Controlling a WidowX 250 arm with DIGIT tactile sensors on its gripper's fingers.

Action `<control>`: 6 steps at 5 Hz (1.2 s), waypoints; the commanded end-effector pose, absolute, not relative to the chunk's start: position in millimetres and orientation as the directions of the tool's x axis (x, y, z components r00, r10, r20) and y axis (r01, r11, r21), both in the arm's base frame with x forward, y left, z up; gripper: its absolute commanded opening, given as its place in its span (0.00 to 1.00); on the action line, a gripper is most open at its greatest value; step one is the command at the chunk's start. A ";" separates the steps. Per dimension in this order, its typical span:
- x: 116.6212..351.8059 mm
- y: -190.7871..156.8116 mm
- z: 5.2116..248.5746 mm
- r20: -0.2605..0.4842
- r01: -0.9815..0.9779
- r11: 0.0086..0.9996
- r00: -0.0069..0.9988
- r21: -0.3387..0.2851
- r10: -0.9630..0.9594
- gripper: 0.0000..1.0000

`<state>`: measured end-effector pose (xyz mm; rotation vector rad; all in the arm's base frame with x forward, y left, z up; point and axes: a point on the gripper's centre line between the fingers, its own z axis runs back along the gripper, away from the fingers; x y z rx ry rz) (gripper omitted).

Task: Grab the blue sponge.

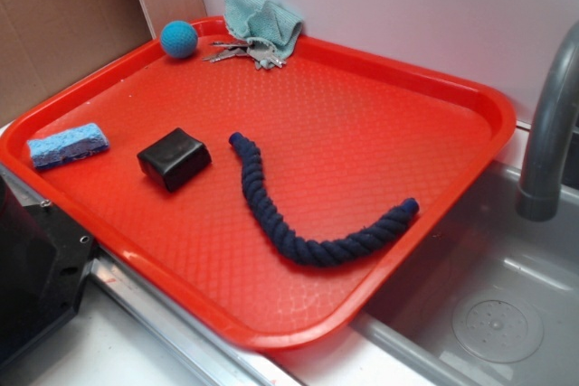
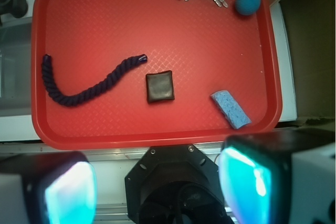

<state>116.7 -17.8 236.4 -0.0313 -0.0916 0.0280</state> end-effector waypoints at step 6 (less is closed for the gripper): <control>154.3 103.1 67.3 0.132 0.248 0.967 0.958 0.061 -0.254 1.00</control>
